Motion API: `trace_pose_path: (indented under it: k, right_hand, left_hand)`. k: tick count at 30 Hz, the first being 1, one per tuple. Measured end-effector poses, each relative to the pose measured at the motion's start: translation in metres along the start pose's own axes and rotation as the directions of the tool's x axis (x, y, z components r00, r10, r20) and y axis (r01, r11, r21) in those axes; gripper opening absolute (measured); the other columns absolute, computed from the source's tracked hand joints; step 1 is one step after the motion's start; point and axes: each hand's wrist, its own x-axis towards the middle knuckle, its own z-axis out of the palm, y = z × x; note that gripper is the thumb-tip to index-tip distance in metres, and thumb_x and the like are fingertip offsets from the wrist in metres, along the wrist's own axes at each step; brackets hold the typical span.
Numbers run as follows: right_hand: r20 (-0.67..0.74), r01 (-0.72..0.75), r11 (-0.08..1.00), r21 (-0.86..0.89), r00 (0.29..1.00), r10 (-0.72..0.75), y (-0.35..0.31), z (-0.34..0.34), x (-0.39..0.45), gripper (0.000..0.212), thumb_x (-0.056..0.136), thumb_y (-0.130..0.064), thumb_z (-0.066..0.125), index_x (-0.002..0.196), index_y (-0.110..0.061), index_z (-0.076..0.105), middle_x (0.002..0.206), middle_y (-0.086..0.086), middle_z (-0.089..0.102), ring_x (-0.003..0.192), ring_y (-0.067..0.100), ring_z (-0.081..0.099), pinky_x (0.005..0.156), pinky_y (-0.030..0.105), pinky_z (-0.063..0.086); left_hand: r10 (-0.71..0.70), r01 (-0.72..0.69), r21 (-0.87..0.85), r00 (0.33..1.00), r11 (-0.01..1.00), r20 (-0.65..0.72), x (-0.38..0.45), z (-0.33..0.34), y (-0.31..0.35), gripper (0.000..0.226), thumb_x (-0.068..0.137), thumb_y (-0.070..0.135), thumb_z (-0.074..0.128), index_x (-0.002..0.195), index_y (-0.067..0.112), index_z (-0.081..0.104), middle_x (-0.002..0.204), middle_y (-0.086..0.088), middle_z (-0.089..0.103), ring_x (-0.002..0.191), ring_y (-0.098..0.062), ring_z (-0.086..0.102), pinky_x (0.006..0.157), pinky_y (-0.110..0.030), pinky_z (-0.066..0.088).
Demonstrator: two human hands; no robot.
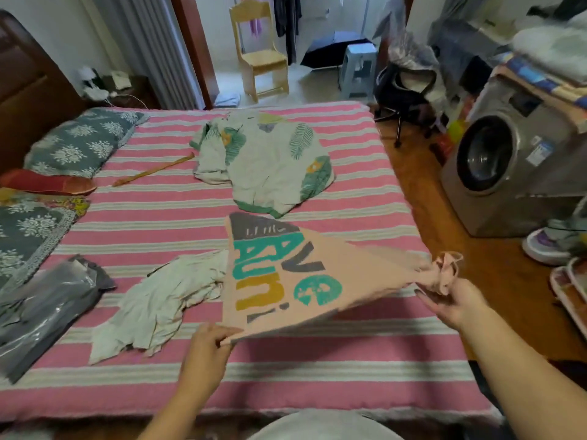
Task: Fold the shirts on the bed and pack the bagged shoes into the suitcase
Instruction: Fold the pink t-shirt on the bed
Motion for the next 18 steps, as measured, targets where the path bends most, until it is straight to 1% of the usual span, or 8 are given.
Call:
trace_pose_path:
  k: [2, 3, 6, 9, 12, 14, 16, 18]
  right_hand:
    - [-0.033, -0.141, 0.97, -0.196, 0.99, 0.137, 0.038, -0.025, -0.004, 0.023, 0.104, -0.016, 0.039, 0.099, -0.021, 0.061, 0.064, 0.0, 0.069, 0.052, 0.015, 0.064, 0.075, 0.038, 0.052]
    - [-0.058, -0.201, 0.936, -0.289, 0.98, 0.193, 0.057, -0.033, -0.009, 0.022, 0.106, -0.02, 0.04, 0.093, -0.018, 0.058, 0.064, 0.002, 0.066, 0.052, 0.016, 0.061, 0.069, 0.035, 0.052]
    - [-0.089, -0.303, 0.809, -0.504, 0.95, 0.3, 0.114, -0.04, -0.017, 0.022, 0.107, -0.02, 0.04, 0.104, -0.01, 0.059, 0.091, 0.012, 0.064, 0.077, 0.027, 0.067, 0.062, 0.031, 0.046]
    - [-0.008, -0.295, 0.738, -0.607, 0.931, 0.365, 0.155, -0.025, -0.035, 0.016, 0.104, -0.017, 0.048, 0.111, -0.01, 0.06, 0.098, 0.009, 0.07, 0.096, 0.028, 0.071, 0.074, 0.034, 0.054]
    - [0.153, -0.132, 0.645, -0.753, 0.918, 0.367, 0.177, -0.006, -0.056, 0.011, 0.1, -0.011, 0.052, 0.106, -0.013, 0.061, 0.091, 0.003, 0.07, 0.073, 0.013, 0.069, 0.062, 0.024, 0.053]
    - [0.255, 0.008, 0.568, -0.823, 0.899, 0.356, 0.188, 0.006, -0.069, 0.012, 0.095, -0.009, 0.057, 0.102, -0.017, 0.063, 0.087, 0.001, 0.069, 0.068, 0.012, 0.066, 0.059, 0.023, 0.053]
    - [0.408, 0.231, 0.499, -0.835, 0.869, 0.28, 0.195, 0.017, -0.077, 0.02, 0.088, -0.012, 0.066, 0.098, -0.029, 0.065, 0.091, -0.002, 0.068, 0.082, 0.015, 0.066, 0.075, 0.029, 0.055]
    - [0.574, 0.476, 0.397, -0.785, 0.8, 0.176, 0.193, 0.029, -0.083, 0.038, 0.081, -0.015, 0.075, 0.107, -0.039, 0.06, 0.111, -0.006, 0.066, 0.105, 0.01, 0.063, 0.097, 0.028, 0.051]
  left_hand:
    - [-0.095, 0.094, 0.017, 0.994, 0.995, 0.054, -0.009, 0.039, -0.013, 0.039, 0.088, -0.002, 0.071, 0.099, 0.035, 0.079, 0.093, -0.002, 0.074, 0.086, -0.014, 0.066, 0.072, -0.013, 0.041]
    - [-0.148, 0.146, 0.029, 0.985, 0.989, 0.084, -0.012, 0.054, -0.016, 0.034, 0.09, -0.003, 0.067, 0.103, 0.025, 0.081, 0.093, -0.006, 0.077, 0.086, -0.021, 0.069, 0.072, -0.021, 0.045]
    - [-0.181, 0.17, 0.077, 0.969, 0.982, 0.167, -0.018, 0.082, -0.018, 0.037, 0.09, -0.006, 0.059, 0.108, 0.019, 0.08, 0.091, -0.011, 0.078, 0.082, -0.031, 0.072, 0.074, -0.031, 0.055]
    - [-0.119, 0.075, 0.158, 0.95, 0.985, 0.289, -0.022, 0.097, -0.007, 0.038, 0.089, -0.002, 0.059, 0.105, 0.025, 0.081, 0.095, -0.003, 0.079, 0.08, -0.021, 0.071, 0.072, -0.025, 0.05]
    - [-0.085, 0.058, 0.1, 0.952, 0.993, 0.295, -0.02, 0.106, 0.005, 0.031, 0.088, -0.001, 0.065, 0.102, 0.021, 0.081, 0.1, 0.003, 0.079, 0.09, -0.016, 0.073, 0.086, -0.028, 0.055]
    - [-0.019, 0.005, 0.049, 0.962, 0.999, 0.274, -0.017, 0.107, 0.015, 0.022, 0.09, 0.007, 0.07, 0.103, 0.021, 0.081, 0.099, 0.005, 0.077, 0.091, -0.013, 0.071, 0.085, -0.029, 0.054]
    - [0.07, -0.075, 0.009, 0.958, 0.997, 0.278, -0.019, 0.102, 0.029, 0.02, 0.092, 0.013, 0.072, 0.104, 0.026, 0.081, 0.094, 0.01, 0.069, 0.084, 0.0, 0.062, 0.079, -0.022, 0.048]
    - [0.161, -0.159, -0.032, 0.933, 0.987, 0.323, -0.021, 0.094, 0.045, 0.03, 0.092, 0.012, 0.071, 0.1, 0.04, 0.077, 0.091, 0.016, 0.061, 0.083, 0.006, 0.057, 0.075, -0.009, 0.04]
